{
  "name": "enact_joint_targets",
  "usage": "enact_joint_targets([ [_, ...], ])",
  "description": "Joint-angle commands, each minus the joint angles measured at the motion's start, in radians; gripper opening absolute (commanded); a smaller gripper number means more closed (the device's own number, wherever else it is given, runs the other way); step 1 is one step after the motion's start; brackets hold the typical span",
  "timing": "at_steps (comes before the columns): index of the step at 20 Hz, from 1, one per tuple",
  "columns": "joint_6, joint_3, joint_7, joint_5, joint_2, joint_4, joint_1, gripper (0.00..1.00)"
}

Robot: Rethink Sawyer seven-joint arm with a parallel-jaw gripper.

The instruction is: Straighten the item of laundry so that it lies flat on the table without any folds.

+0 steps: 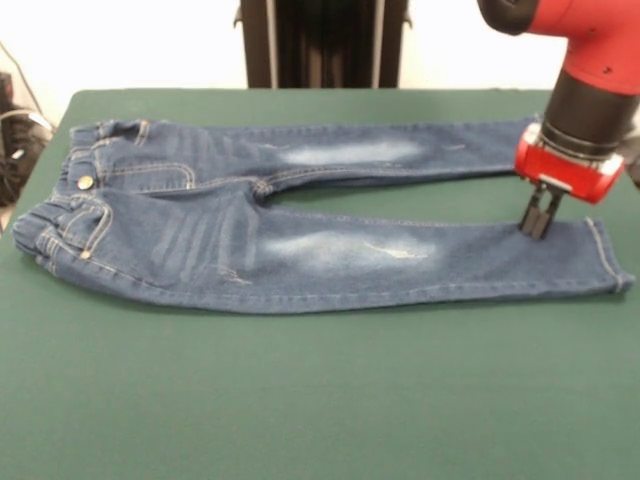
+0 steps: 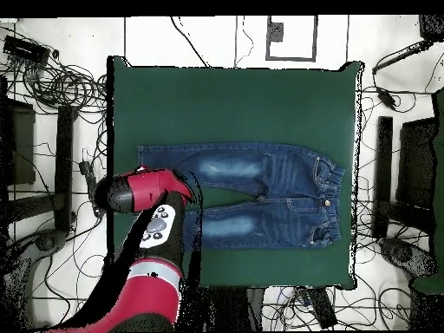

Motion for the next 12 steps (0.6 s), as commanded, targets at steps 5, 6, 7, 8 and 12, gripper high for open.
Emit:
enact_joint_targets([
  [5,0.000,0.056,0.260,0.147,0.025,0.097,0.096,0.00],
  [6,0.002,0.051,0.259,0.150,0.026,0.095,0.101,0.00],
  [7,0.000,0.052,0.250,0.153,0.026,0.097,0.099,0.00],
  [8,-0.005,0.052,0.244,0.156,0.030,0.096,0.099,0.00],
  [12,-0.022,0.058,0.235,0.174,0.033,0.106,0.095,0.00],
])
